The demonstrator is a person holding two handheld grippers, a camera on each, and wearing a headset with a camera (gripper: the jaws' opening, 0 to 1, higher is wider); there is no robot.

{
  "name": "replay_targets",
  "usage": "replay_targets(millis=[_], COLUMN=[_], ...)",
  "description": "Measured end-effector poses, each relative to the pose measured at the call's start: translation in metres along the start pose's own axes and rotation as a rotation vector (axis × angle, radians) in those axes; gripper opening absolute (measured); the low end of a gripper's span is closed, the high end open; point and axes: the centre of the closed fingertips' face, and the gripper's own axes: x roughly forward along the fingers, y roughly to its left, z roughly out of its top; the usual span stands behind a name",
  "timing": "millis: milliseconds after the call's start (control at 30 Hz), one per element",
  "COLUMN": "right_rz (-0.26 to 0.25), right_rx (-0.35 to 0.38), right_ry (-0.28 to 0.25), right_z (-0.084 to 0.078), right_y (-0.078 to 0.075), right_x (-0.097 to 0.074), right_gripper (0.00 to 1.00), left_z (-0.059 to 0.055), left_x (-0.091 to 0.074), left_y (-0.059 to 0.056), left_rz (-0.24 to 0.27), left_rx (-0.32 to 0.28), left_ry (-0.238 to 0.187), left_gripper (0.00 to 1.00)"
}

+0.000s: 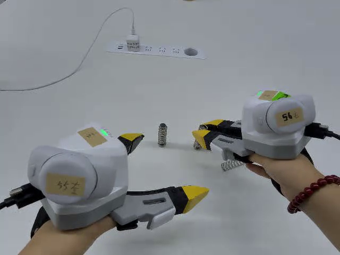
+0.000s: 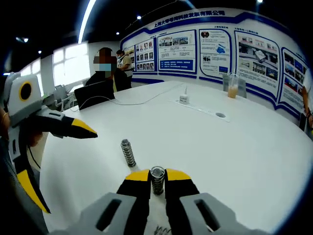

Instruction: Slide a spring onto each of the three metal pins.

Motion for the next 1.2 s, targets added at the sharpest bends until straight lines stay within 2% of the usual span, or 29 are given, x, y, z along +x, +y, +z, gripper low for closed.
replay_targets(millis=[667, 900, 1200], right_rz=[-0.018, -0.029, -0.031], right_rx=[0.013, 0.035, 0.070], right_ry=[0.035, 0.018, -0.022], right_z=[-0.009, -0.002, 0.013], right_y=[0.000, -0.002, -0.002], right_x=[0.002, -0.003, -0.020], right_gripper=[0.14, 0.22, 0.28], left_z=[-0.002, -0.002, 0.003], left_x=[0.000, 0.001, 0.002], left_y=[-0.001, -0.004, -0.010], left_rz=[-0.004, -0.007, -0.029], left_rx=[0.014, 0.032, 0.045], left_ry=[0.007, 0.012, 0.009], left_gripper=[0.85, 0.83, 0.81])
